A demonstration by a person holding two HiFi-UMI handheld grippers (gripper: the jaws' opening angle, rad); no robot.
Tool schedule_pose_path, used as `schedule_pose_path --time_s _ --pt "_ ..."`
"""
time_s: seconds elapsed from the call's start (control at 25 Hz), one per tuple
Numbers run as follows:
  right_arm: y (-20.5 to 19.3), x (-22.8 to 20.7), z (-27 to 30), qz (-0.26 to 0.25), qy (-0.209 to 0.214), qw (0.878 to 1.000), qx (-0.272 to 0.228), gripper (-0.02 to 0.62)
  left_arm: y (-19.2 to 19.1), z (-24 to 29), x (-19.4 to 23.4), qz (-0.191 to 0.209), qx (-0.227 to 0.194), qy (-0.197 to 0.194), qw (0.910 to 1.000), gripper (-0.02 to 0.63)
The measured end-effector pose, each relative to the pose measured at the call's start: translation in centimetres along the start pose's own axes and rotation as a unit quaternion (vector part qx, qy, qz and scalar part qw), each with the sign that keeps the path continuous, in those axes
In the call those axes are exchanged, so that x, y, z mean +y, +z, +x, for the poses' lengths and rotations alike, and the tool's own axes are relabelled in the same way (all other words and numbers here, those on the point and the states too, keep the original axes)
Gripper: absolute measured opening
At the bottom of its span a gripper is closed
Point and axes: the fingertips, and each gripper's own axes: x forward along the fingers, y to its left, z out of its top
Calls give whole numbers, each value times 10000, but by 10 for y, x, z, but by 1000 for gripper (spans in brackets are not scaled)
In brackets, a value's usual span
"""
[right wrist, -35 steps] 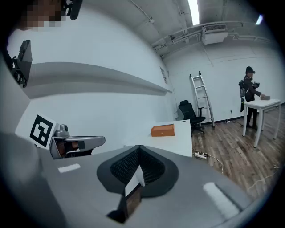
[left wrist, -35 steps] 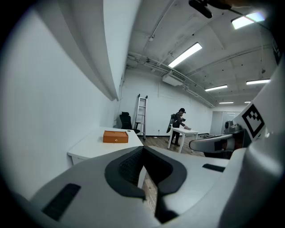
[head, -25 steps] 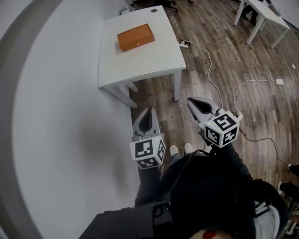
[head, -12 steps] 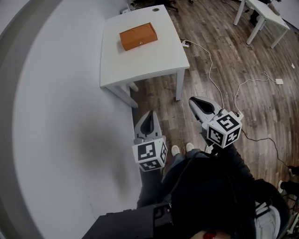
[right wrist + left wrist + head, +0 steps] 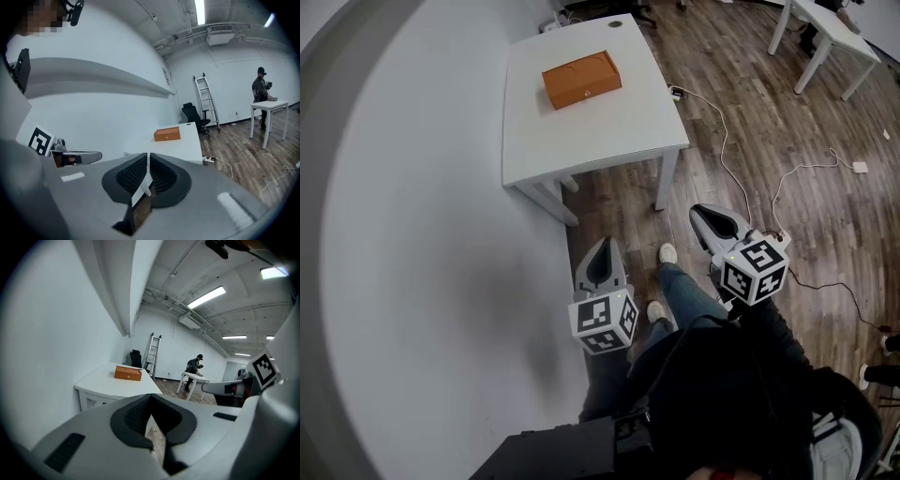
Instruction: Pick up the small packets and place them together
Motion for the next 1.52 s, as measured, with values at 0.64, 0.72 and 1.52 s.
schedule_pose_path --time_s 0.64,0.72,1.52 --pt "75 -127 168 -86 387 9986 348 -2 72 185 53 -203 235 460 9985 0" --pt "87 -141 185 -111 446 9984 342 -2 86 204 58 -186 186 523 9983 0" --pt "125 -168 346 -223 462 9955 796 -2 160 312 177 16 363 757 9965 0"
